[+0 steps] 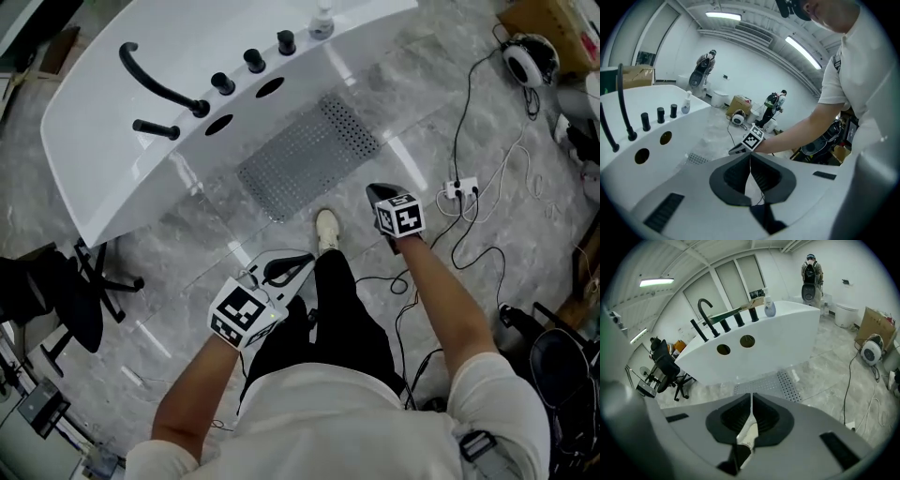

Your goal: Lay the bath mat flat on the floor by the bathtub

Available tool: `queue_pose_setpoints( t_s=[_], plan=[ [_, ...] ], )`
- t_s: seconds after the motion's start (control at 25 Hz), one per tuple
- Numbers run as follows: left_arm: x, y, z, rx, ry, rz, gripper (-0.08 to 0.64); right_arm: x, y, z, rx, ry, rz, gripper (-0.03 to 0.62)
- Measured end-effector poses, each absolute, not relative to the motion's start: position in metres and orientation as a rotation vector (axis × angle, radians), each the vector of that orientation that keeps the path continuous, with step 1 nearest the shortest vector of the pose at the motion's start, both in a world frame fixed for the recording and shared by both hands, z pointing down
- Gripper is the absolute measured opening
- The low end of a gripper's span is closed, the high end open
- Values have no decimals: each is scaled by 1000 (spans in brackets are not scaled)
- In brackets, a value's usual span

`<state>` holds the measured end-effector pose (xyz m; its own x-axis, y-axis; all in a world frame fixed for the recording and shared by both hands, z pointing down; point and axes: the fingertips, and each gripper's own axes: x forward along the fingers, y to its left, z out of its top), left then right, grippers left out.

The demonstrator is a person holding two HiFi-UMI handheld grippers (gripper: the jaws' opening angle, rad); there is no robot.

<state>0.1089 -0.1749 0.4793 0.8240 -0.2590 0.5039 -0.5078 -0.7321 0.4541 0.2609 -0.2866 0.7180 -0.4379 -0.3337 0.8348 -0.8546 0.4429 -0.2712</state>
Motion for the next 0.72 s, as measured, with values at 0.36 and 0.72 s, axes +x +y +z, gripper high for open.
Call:
queue_pose_setpoints(
  t_s=[0.36, 0.72],
  plan=[
    [54, -131, 417, 2479, -669, 572, 18, 205, -218, 600, 950, -2090, 875, 23],
    [14, -74, 376, 2465, -705, 471, 18, 158, -135, 510, 838, -2204, 723, 20]
  ],
)
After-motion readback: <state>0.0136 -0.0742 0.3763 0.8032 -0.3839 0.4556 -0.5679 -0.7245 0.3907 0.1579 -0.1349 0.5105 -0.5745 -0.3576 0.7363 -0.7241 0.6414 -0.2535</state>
